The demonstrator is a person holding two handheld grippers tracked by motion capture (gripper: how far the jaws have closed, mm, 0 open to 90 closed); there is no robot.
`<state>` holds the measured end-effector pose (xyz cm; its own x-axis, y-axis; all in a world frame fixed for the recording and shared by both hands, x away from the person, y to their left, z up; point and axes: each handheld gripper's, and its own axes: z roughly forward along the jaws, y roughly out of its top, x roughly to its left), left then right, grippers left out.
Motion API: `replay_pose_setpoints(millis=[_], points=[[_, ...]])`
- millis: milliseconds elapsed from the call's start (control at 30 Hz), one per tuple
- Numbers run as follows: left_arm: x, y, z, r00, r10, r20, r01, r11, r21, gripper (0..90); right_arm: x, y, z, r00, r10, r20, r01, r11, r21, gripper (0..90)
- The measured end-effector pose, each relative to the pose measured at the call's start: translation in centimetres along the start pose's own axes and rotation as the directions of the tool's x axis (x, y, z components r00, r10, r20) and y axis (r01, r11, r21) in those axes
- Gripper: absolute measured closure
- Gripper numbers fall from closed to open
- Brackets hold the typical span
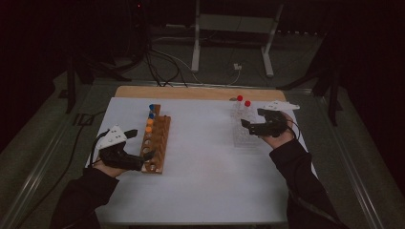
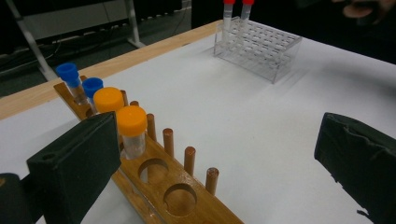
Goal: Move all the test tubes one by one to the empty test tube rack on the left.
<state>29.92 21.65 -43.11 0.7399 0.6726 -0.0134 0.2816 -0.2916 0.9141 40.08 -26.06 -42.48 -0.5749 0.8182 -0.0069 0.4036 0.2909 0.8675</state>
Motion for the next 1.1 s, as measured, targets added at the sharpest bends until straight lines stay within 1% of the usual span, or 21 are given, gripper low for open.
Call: replay_pose_setpoints(millis=[67,133,167,233,300,467,500,533,567,700,733,833,900,933,1000,1033,1100], points=[[0.0,0.0,0.0,1.0,0.002,0.005,-0.002,1.0,0.004,1.2,-0.8,-0.4,0.9,0.9999,0.013,0.007,-0.014,0.9995,0.027,22.7],[0.0,0.0,0.0,1.0,0.002,-0.002,-0.002,1.0,0.002,1.2,-1.5,-0.6,1.7,0.9997,0.017,0.017,-0.018,0.999,0.041,29.7],[0.0,0.0,0.0,1.0,0.001,0.003,-0.001,1.0,0.004,1.2,-1.8,-0.7,2.0,0.9996,0.02,0.017,-0.021,0.9983,0.054,33.4],[-0.1,0.0,0.0,1.0,0.004,-0.003,-0.004,1.0,0.002,1.2,-2.4,-0.8,2.7,0.9991,0.031,0.028,-0.033,0.997,0.069,37.4],[-0.1,0.0,0.0,1.0,0.005,-0.001,-0.005,1.0,0.002,1.2,-3.0,-0.8,3.4,0.9987,0.041,0.03,-0.044,0.9955,0.084,44.0],[-0.1,0.1,-0.1,1.0,0.006,0.004,-0.006,1.0,-0.001,1.2,-4.1,-0.9,5.1,0.9972,0.063,0.039,-0.067,0.9904,0.12,53.4],[-0.1,0.1,-0.1,1.0,0.007,-0.001,-0.007,1.0,-0.002,1.2,-4.3,-1.0,5.3,0.9972,0.064,0.039,-0.068,0.9895,0.127,54.4],[-0.1,0.1,-0.1,1.0,0.004,0.005,-0.004,1.0,-0.003,1.2,-4.4,-1.0,5.5,0.997,0.063,0.045,-0.069,0.9891,0.131,56.6],[-0.1,0.1,-0.1,1.0,0.005,0.002,-0.005,1.0,-0.003,1.2,-4.5,-1.0,5.8,0.9971,0.066,0.038,-0.071,0.9885,0.133,59.3],[0.0,0.1,-0.1,1.0,0.006,0.003,-0.006,1.0,-0.001,1.2,-4.7,-0.8,6.5,0.9972,0.061,0.044,-0.066,0.9885,0.136,62.0],[-0.1,0.1,-0.1,1.0,0.004,0.009,-0.004,1.0,0.002,1.2,-4.8,-0.8,6.6,0.9974,0.06,0.041,-0.065,0.9887,0.135,63.1],[-0.1,0.1,0.0,0.9999,0.01,0.011,-0.01,0.9999,0.008,1.2,-4.8,-0.5,7.1,0.9972,0.049,0.055,-0.057,0.9881,0.143,64.3],[-0.2,0.0,0.1,0.9998,0.011,0.018,-0.011,0.9998,0.014,1.2,-4.9,-0.3,7.2,0.9973,0.051,0.052,-0.058,0.9884,0.14,65.5],[-0.2,0.0,0.2,0.9998,0.013,0.012,-0.014,0.9998,0.015,1.2,-4.8,-0.3,7.2,0.9976,0.046,0.052,-0.053,0.9883,0.143,66.7],[-0.2,0.0,0.2,0.9998,0.009,0.02,-0.009,0.9998,0.017,1.2,-4.7,-0.2,7.4,0.9984,0.032,0.046,-0.039,0.989,0.143,69.8],[-0.2,0.0,0.3,0.9998,0.012,0.015,-0.012,0.9998,0.017,1.2,-4.7,-0.1,7.4,0.9987,0.028,0.042,-0.034,0.9895,0.14,72.5],[-0.2,0.0,0.3,0.9998,0.011,0.019,-0.011,0.9998,0.017,1.2,-4.6,-0.1,7.5,0.999,0.022,0.04,-0.028,0.9898,0.14,74.3]])
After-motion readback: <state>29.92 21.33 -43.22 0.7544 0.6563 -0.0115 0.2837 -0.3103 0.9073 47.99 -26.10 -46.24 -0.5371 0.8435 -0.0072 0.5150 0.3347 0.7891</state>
